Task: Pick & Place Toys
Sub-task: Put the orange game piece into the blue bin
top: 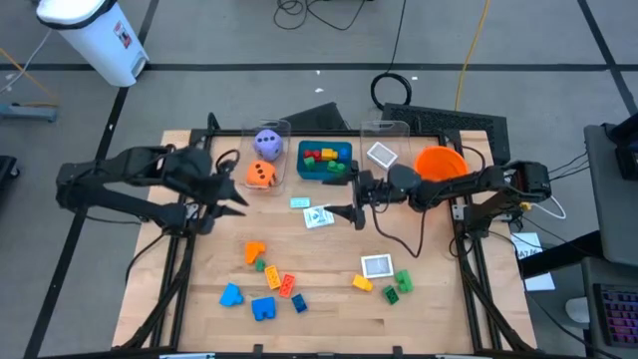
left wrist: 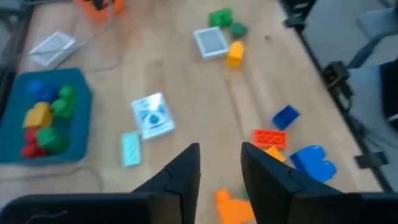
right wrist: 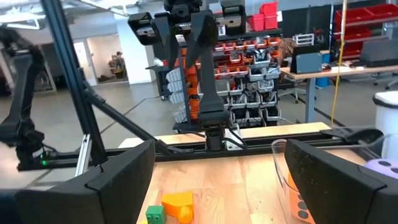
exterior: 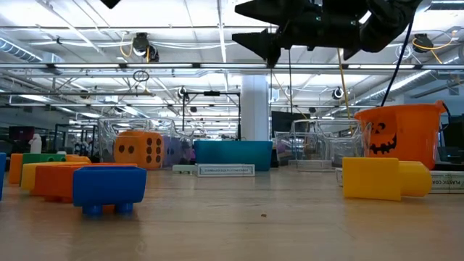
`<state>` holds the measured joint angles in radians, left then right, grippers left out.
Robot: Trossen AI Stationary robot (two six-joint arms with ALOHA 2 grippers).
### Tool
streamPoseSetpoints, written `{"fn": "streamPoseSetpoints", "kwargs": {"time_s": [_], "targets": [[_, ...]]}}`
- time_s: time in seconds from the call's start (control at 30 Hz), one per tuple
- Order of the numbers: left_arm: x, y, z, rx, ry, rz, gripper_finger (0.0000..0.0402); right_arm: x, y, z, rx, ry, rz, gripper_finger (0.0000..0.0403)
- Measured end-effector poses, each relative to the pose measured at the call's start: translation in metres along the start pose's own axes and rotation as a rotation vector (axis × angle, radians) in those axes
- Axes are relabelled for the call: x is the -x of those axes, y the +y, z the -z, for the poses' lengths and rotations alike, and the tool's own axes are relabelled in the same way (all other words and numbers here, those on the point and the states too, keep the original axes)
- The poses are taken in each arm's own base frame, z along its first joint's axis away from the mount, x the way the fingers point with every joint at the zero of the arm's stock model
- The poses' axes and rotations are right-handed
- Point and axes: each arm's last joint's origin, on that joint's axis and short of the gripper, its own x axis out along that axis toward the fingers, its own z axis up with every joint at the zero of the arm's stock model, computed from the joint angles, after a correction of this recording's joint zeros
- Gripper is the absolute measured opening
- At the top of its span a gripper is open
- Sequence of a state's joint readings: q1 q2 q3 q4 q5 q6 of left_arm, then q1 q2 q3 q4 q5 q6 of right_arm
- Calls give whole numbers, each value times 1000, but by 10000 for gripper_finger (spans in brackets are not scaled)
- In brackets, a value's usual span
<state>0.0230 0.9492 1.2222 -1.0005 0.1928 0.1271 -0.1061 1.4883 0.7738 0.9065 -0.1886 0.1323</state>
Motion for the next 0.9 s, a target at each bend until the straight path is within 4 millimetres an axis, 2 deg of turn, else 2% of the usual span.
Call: {"fn": "streamPoseSetpoints", "kwargs": {"time_s": [0.23, 0.5, 0.67, 0.9], "targets": [[-17, -19, 21, -29, -110, 86, 118, -1, 7, 1, 45, 2, -22, 348], [-66, -36, 50, -64, -176, 177, 118, -1, 7, 7, 34, 63, -24, 348], [-98, -41, 72, -66, -255, 206, 117, -1, 14, 11, 75, 106, -148, 348], [-119, -45, 93, -30, -393, 182, 118, -1, 33, 24, 46, 226, -234, 348]]}}
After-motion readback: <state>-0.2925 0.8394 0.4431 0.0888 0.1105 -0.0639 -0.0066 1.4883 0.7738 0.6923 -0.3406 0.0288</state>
